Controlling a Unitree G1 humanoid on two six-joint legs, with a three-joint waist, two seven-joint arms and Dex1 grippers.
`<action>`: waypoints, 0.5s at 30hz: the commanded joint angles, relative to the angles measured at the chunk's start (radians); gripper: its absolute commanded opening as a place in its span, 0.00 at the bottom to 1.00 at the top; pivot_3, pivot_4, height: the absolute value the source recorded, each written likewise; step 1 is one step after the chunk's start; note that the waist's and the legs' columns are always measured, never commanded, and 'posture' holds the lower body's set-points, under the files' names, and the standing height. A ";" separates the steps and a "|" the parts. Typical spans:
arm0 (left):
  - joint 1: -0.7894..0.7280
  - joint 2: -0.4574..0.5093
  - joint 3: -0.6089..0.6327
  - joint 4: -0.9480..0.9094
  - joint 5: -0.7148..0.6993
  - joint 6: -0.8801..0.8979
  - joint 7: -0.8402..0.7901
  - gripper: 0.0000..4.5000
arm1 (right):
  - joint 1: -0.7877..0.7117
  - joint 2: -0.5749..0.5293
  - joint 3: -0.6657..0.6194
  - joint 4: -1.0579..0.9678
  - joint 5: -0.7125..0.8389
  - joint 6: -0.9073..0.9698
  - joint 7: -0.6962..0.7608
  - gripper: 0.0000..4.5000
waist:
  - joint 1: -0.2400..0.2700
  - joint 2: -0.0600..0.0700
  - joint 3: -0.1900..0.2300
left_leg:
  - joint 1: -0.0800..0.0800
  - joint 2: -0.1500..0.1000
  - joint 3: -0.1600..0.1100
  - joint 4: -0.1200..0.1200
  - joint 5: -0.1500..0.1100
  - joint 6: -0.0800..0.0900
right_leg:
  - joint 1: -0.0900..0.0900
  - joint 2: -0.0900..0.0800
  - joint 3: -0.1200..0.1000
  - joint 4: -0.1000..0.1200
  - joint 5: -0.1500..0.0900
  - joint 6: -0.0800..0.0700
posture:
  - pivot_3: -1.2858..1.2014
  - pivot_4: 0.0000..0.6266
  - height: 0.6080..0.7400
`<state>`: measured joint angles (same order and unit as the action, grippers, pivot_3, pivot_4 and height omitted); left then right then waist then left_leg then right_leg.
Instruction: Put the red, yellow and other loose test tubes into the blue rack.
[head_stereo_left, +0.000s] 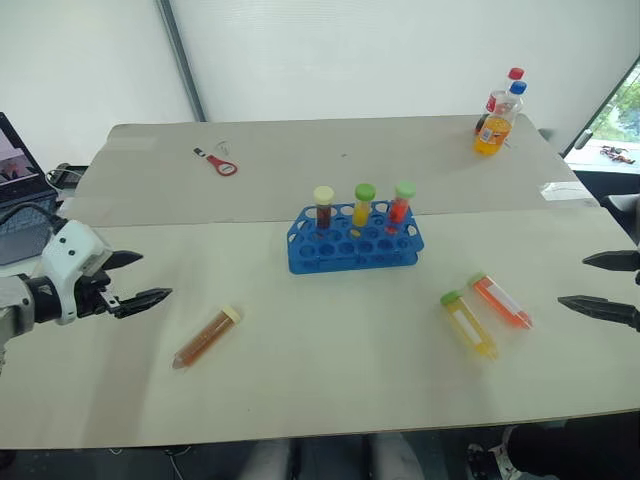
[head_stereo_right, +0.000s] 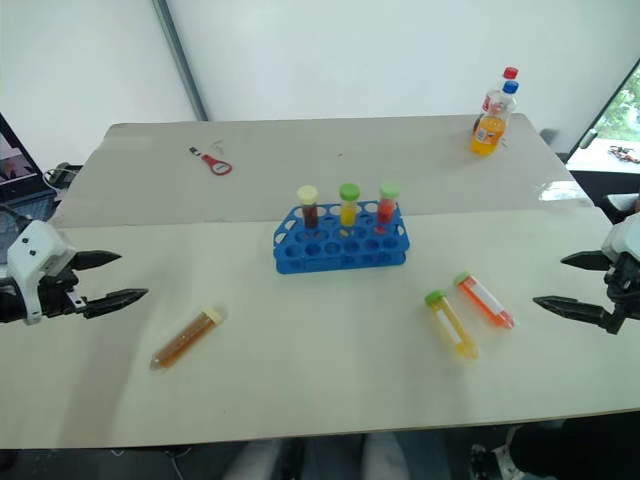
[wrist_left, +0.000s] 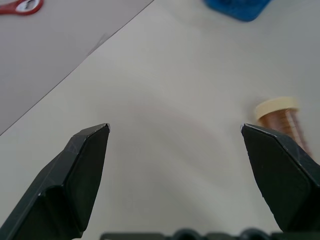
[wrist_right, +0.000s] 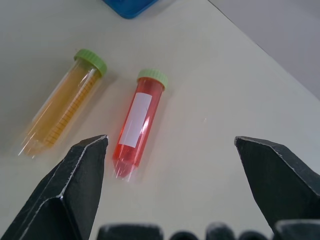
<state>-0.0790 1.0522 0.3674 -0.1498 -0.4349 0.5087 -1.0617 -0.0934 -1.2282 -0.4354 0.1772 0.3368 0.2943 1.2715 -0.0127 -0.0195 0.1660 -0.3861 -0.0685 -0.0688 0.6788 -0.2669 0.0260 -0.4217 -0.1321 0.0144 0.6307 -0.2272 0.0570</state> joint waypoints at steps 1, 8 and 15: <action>-0.041 -0.015 -0.069 -0.185 -0.074 0.042 -0.014 0.99 | -0.047 -0.004 0.017 -0.049 0.009 0.040 -0.033 1.00 | 0.001 0.000 0.000 | 0.000 0.000 0.000 0.000 0.000 0.000 | 0.000 0.000 0.000 0.000 0.000 0.000 | 0.52 0.24 1.00; -0.222 -0.137 -0.277 -0.395 -0.172 0.103 0.015 0.99 | -0.151 -0.037 0.188 -0.138 -0.050 0.287 -0.144 1.00 | 0.001 0.000 0.000 | 0.000 0.000 0.001 0.001 0.000 0.000 | 0.000 0.000 0.001 0.001 0.000 0.000 | 0.52 0.24 1.00; -0.390 -0.262 -0.468 -0.379 -0.145 0.054 -0.038 0.99 | -0.419 0.023 0.486 -0.147 -0.121 0.620 -0.205 1.00 | -0.004 0.001 0.000 | 0.000 0.000 0.004 0.001 0.000 0.001 | -0.001 0.001 0.002 0.000 0.000 0.000 | 0.52 0.24 1.00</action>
<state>-0.4494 0.7972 -0.0755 -0.5289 -0.5887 0.6018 -1.0783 -0.4655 -1.2156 0.0107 0.0200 0.2478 0.8489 1.0883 -0.0163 -0.0189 0.1657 -0.3867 -0.0684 -0.0644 0.6804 -0.2672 0.0269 -0.4226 -0.1312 0.0169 0.6305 -0.2268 0.0568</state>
